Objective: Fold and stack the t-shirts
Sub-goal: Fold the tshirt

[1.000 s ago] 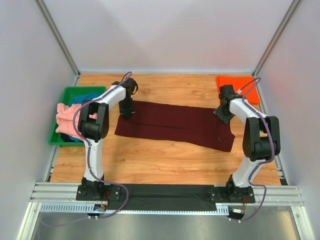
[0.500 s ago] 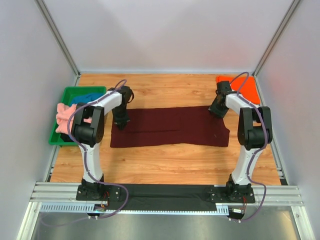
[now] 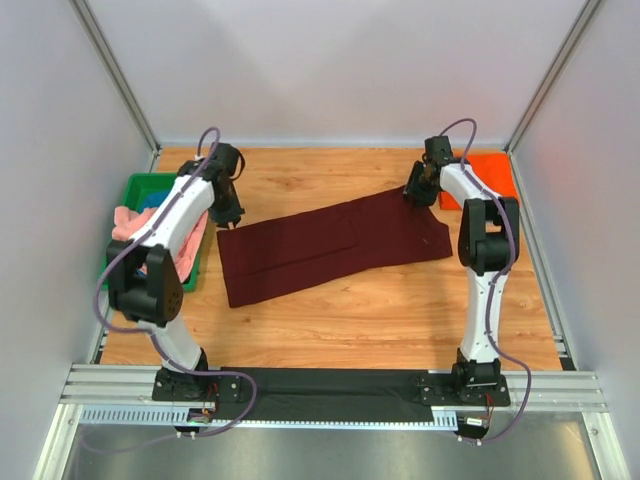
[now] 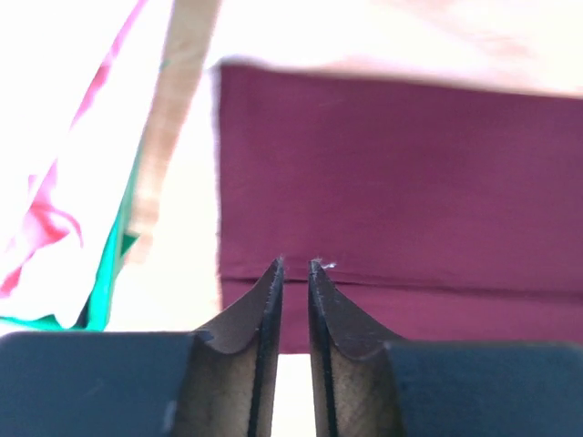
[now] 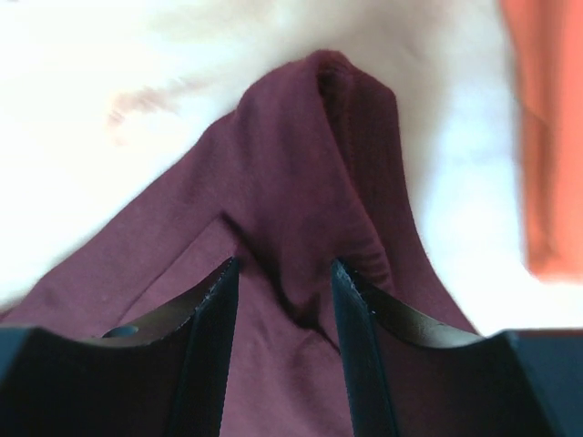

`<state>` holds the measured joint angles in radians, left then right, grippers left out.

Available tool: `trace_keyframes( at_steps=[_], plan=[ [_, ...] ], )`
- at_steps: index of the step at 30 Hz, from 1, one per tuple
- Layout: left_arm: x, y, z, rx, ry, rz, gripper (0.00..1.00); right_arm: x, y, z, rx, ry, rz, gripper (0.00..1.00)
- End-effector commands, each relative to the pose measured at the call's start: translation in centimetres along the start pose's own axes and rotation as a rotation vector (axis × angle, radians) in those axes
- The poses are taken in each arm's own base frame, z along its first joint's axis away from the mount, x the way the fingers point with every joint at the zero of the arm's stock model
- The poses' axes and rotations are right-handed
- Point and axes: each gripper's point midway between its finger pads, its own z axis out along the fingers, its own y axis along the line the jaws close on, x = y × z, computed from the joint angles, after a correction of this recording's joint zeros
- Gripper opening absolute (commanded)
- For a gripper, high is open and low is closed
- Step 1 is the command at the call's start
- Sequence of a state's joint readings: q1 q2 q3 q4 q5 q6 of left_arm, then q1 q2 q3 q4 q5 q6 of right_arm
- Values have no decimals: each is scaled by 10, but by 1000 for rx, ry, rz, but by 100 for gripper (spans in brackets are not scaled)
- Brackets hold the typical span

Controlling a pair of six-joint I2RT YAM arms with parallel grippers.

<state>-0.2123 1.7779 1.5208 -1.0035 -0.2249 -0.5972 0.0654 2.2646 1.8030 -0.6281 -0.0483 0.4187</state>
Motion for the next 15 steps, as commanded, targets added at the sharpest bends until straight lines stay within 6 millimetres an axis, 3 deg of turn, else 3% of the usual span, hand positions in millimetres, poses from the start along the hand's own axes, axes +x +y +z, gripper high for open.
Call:
trace_keyframes(
  at_steps=[1, 3, 4, 7, 9, 10, 13, 15],
  plan=[
    [-17, -30, -30, 237, -125, 52, 25, -16, 35, 14, -138, 1, -44, 47],
    [-1, -44, -24, 323, -67, 76, 25, -18, 50, 23, -193, 14, -44, 47],
    [1, -51, -20, 356, -60, 83, 25, -35, 65, 17, -229, -28, -54, 47],
    [30, -67, 2, 406, 55, 132, 25, -48, 86, 26, -290, -70, -86, 47],
    [48, -73, 17, 393, 109, 190, 25, -70, 101, 20, -336, -131, -88, 47],
    [59, -81, 18, 396, 125, 236, 25, -74, 105, 25, -352, -143, -90, 48],
    [83, -95, 26, 365, 160, 316, 25, -97, 126, 7, -427, -200, -93, 50],
    [98, -104, 31, 352, 188, 353, 25, -110, 138, -18, -465, -241, -106, 52]
  ],
)
